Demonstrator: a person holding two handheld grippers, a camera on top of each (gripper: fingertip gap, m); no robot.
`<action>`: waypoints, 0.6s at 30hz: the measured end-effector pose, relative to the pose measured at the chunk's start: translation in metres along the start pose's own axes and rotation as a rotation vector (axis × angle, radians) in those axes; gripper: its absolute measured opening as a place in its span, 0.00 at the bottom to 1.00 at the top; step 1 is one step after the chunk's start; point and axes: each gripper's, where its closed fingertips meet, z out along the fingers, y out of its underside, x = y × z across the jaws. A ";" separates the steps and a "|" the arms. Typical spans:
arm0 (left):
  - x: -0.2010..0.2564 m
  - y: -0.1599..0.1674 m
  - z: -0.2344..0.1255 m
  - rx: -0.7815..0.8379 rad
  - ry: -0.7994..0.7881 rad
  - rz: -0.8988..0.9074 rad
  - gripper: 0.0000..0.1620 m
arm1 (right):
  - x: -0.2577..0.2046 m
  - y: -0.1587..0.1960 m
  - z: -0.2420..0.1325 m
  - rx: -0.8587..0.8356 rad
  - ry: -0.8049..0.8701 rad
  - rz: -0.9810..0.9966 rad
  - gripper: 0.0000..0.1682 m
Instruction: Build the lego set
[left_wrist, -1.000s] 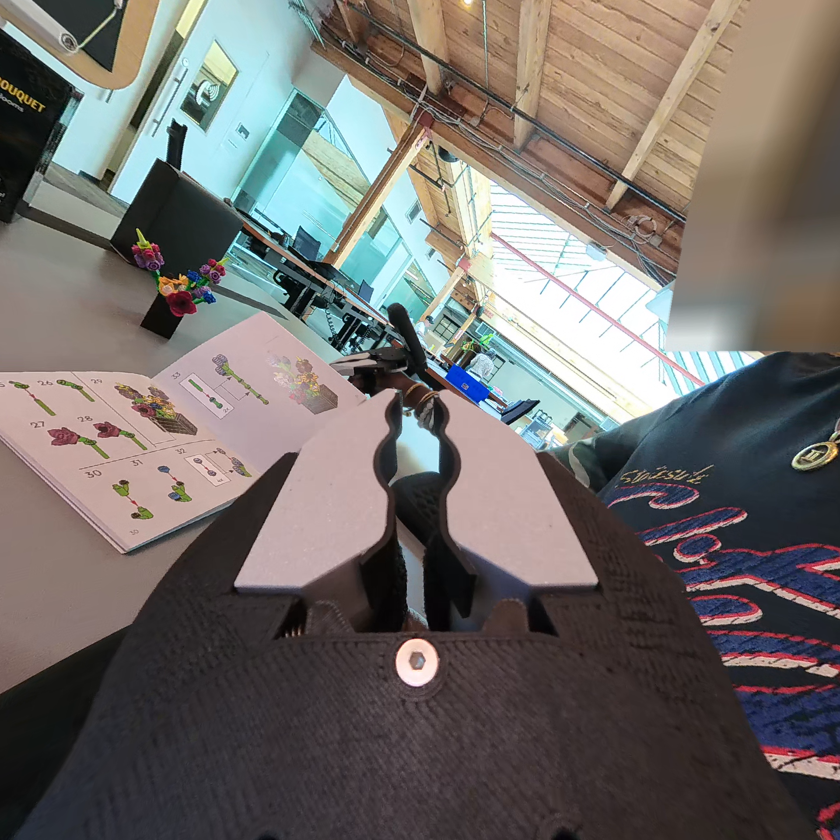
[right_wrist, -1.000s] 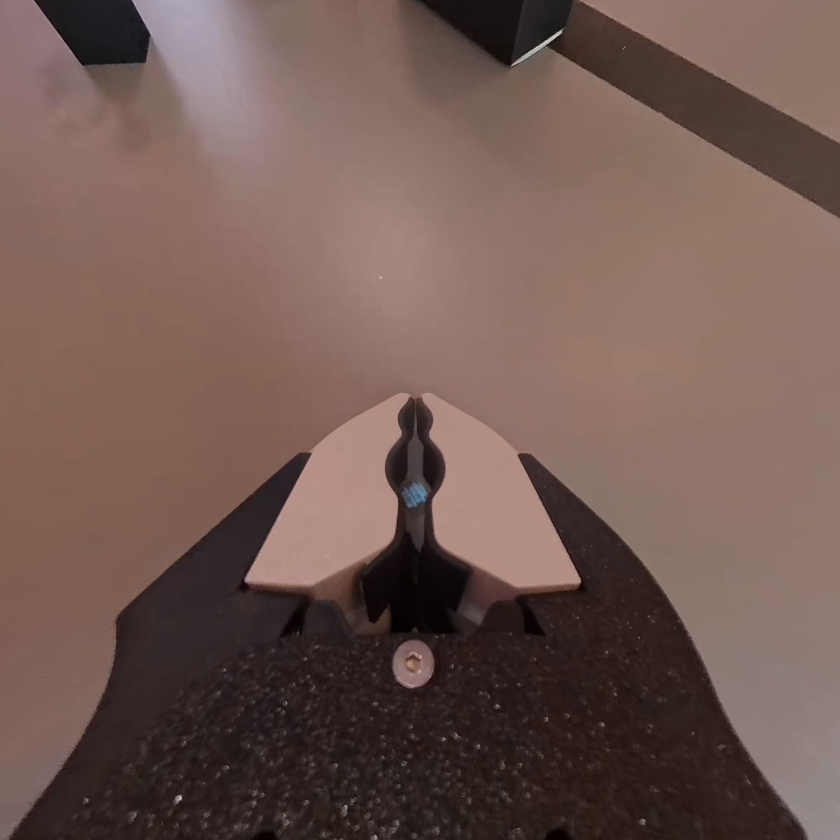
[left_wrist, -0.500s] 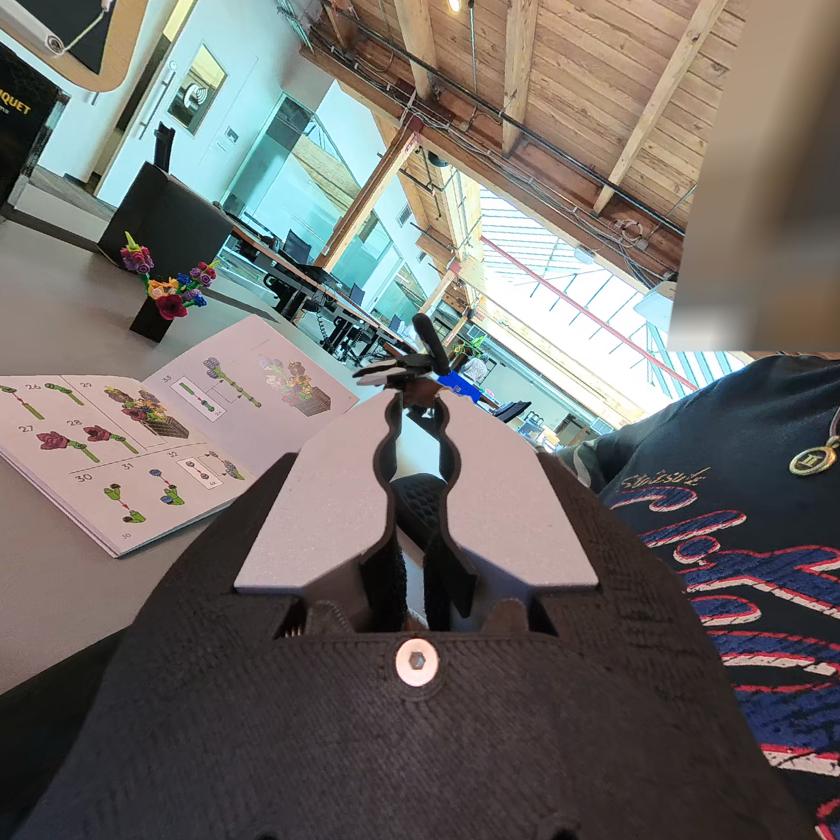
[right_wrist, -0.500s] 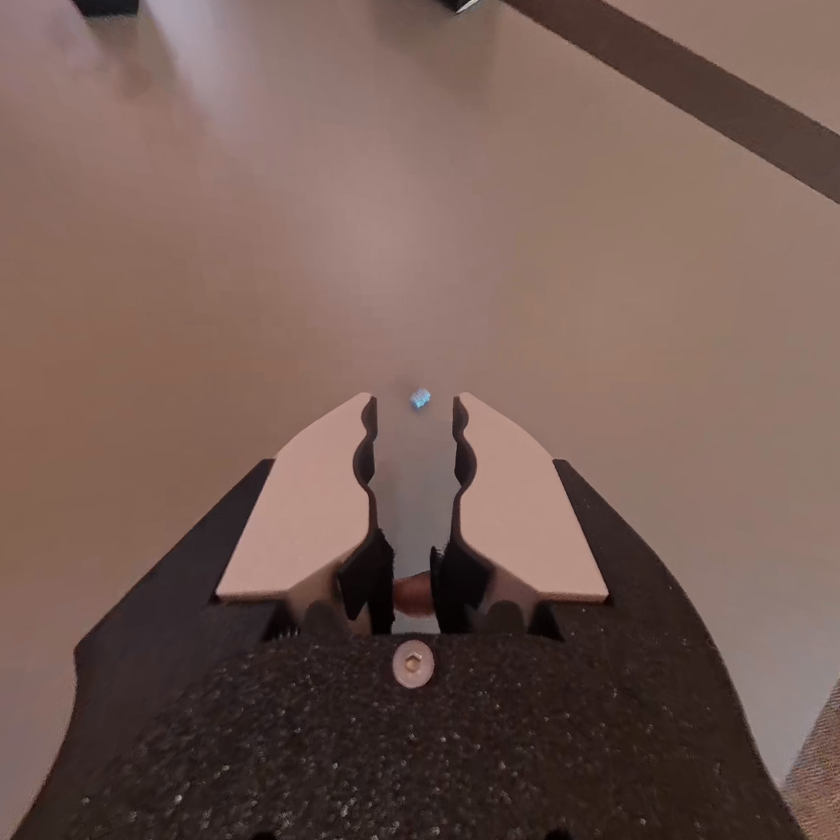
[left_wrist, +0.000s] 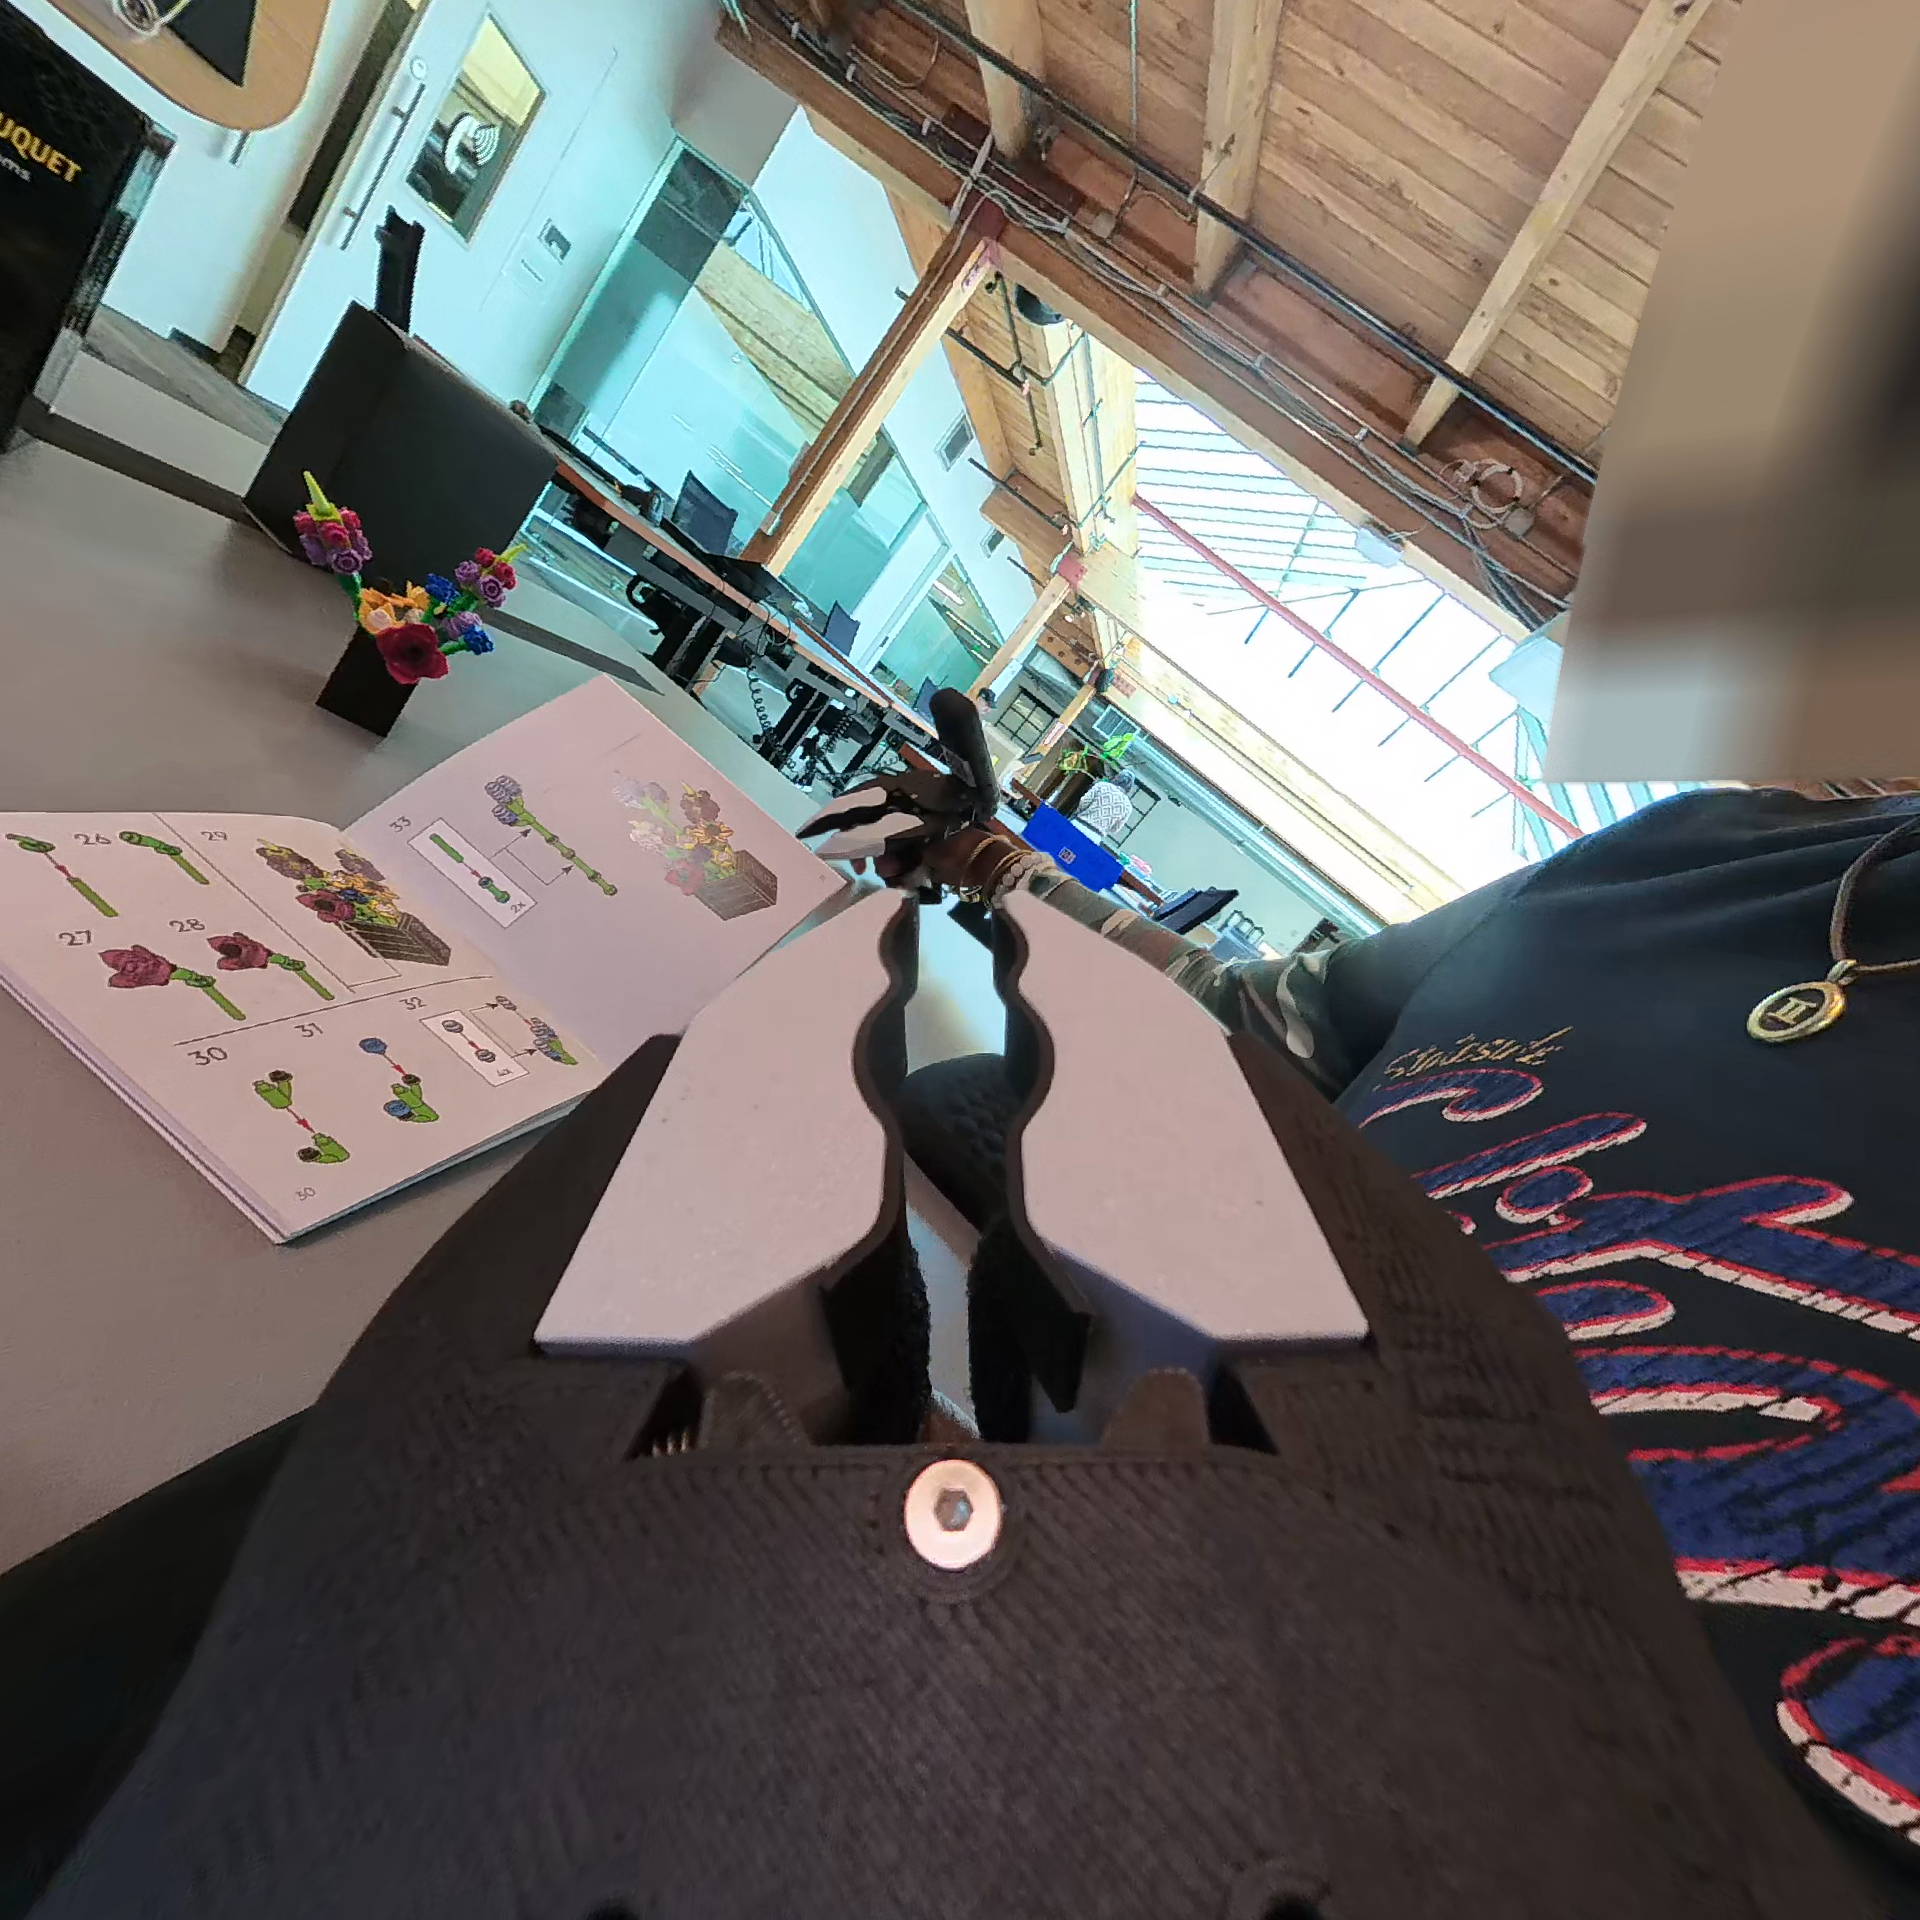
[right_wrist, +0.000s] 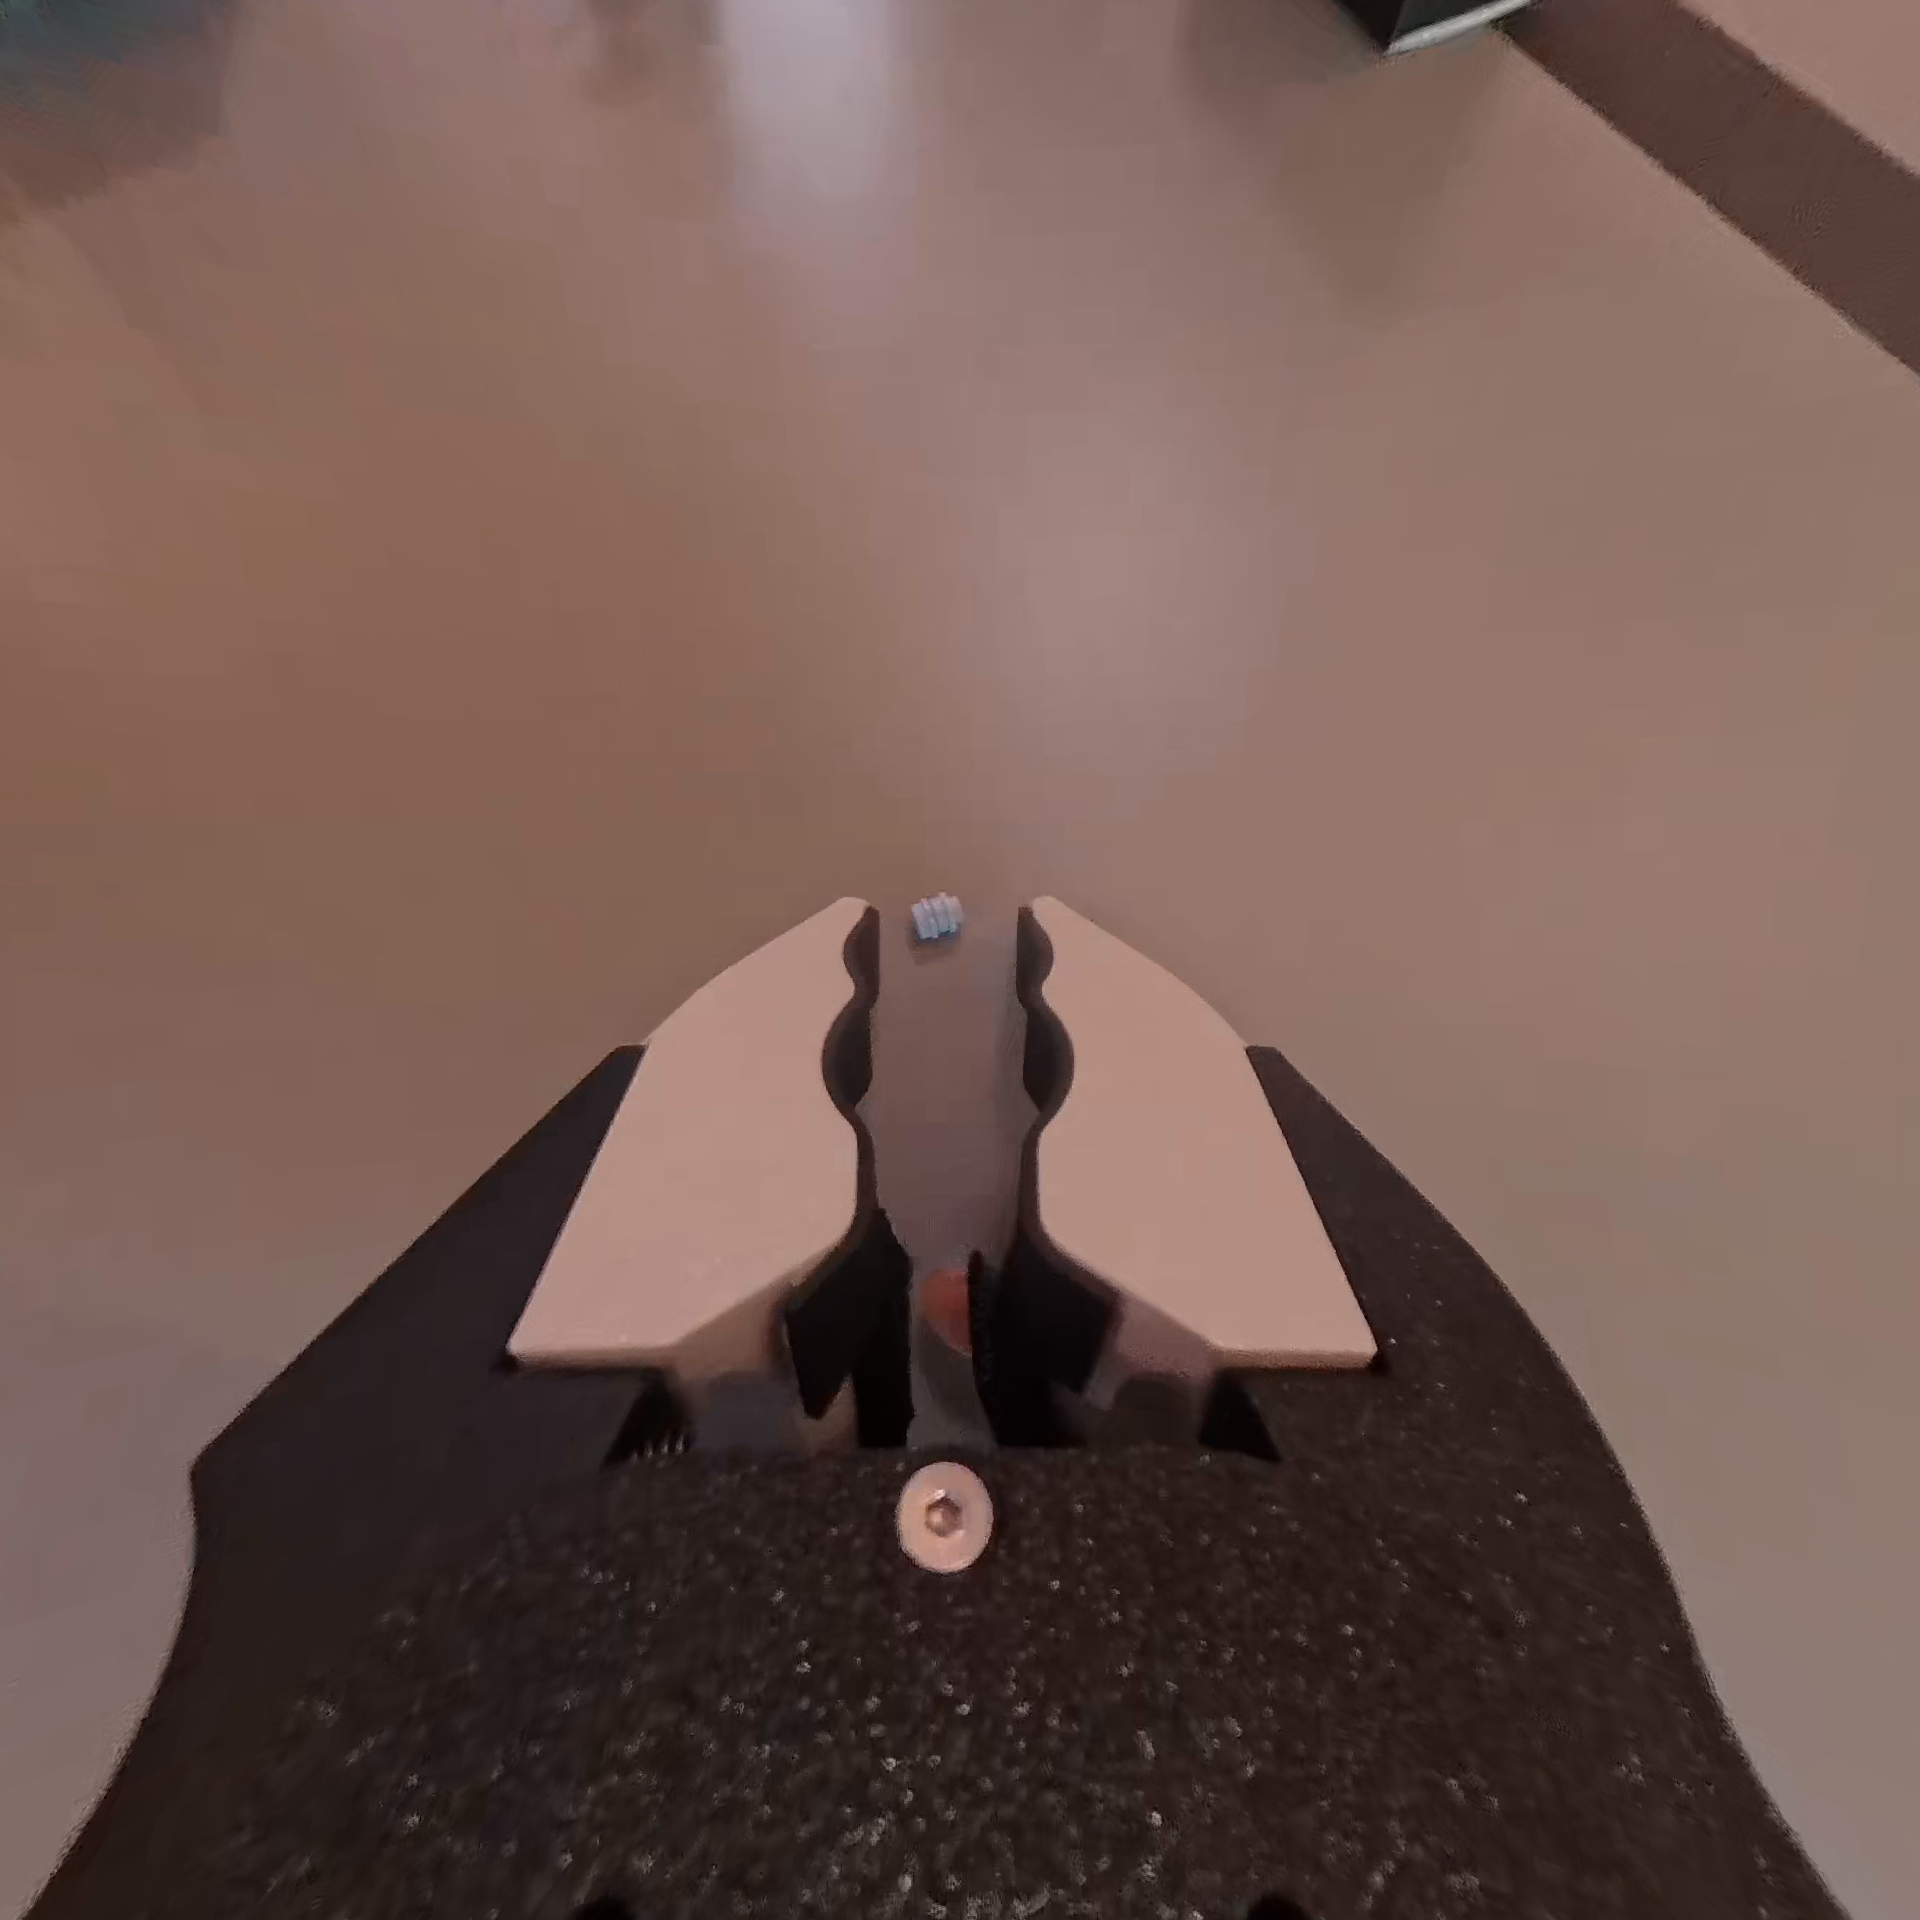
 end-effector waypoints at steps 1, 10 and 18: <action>-0.001 0.001 0.001 -0.006 -0.005 0.000 0.08 | 0.001 -0.001 0.000 0.020 -0.006 -0.001 0.14; -0.006 0.003 0.003 -0.022 -0.033 -0.016 0.08 | -0.003 0.001 0.004 -0.008 -0.075 -0.024 0.08; -0.004 0.003 0.002 -0.021 -0.028 -0.001 0.08 | -0.002 -0.002 0.005 0.004 -0.029 -0.025 0.05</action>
